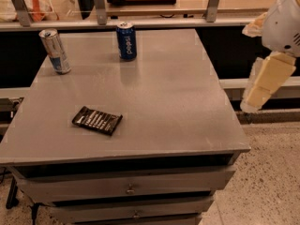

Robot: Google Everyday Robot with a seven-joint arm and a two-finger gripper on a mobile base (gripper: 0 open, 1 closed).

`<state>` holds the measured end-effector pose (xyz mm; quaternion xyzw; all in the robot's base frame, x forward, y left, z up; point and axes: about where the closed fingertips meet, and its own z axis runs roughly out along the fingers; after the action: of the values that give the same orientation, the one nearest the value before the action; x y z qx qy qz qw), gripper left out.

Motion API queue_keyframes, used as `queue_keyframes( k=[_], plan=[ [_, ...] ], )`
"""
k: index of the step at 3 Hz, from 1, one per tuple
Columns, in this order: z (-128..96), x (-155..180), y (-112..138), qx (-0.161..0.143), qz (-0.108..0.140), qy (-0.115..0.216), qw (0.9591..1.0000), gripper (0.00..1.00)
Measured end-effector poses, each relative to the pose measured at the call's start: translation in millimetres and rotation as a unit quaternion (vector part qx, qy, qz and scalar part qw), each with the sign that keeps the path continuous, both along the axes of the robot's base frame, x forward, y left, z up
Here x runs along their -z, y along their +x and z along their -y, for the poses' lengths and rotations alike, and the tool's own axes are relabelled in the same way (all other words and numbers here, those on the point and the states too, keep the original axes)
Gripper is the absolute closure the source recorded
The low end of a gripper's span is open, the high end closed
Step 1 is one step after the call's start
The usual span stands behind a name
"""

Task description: Move pepsi can near rxbar chocolate

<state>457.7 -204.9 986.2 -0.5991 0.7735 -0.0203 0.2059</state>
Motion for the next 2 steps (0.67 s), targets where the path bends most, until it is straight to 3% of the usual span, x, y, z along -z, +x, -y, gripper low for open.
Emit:
queue_keyframes(
  k=[1, 2],
  plan=[
    [-17.0, -6.4, 40.8, -0.009, 0.034, 0.075, 0.9966, 0.00],
    [-38.0, -3.7, 75.4, -0.007, 0.069, 0.139, 0.9879, 0.00]
  ],
)
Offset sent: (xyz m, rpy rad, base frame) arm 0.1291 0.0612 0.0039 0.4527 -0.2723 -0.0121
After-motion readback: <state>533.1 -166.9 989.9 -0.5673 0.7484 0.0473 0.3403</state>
